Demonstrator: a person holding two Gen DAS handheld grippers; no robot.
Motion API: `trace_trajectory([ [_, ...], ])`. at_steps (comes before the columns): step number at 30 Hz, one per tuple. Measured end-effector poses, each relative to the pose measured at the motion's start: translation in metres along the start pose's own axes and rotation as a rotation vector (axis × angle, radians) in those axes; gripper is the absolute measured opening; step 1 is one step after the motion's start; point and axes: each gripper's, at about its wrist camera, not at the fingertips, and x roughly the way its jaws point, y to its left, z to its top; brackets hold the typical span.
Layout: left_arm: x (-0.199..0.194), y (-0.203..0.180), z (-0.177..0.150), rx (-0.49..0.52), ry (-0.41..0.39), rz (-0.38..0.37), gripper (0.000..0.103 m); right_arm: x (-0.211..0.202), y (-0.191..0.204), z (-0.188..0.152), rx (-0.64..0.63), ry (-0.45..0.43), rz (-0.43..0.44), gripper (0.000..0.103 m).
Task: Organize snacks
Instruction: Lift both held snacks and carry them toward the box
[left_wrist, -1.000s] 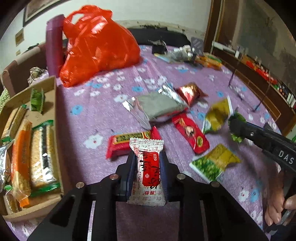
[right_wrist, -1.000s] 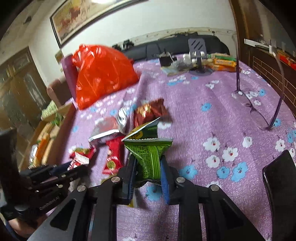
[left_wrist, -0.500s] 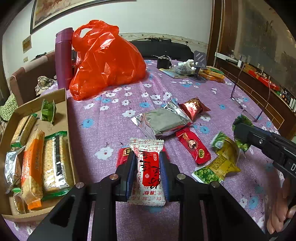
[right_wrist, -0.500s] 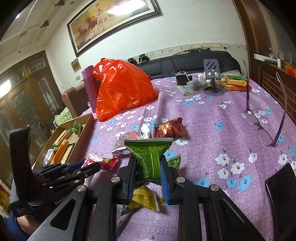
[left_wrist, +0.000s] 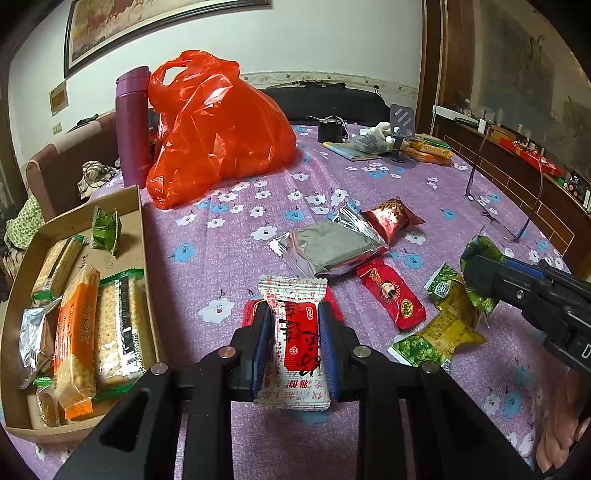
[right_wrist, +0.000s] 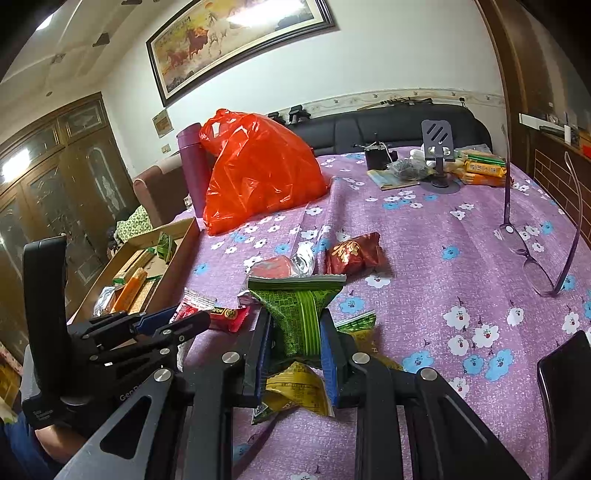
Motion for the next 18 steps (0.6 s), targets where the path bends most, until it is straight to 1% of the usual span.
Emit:
trace_trajectory([
  [11, -0.006, -0.002, 0.000, 0.009, -0.028, 0.019, 0.025, -0.003, 0.004, 0.000, -0.014, -0.008, 0.003, 0.026],
  [18, -0.014, -0.003, 0.000, 0.017, -0.067, 0.040, 0.025, -0.004, 0.002, 0.001, 0.000, -0.017, 0.007, 0.026],
])
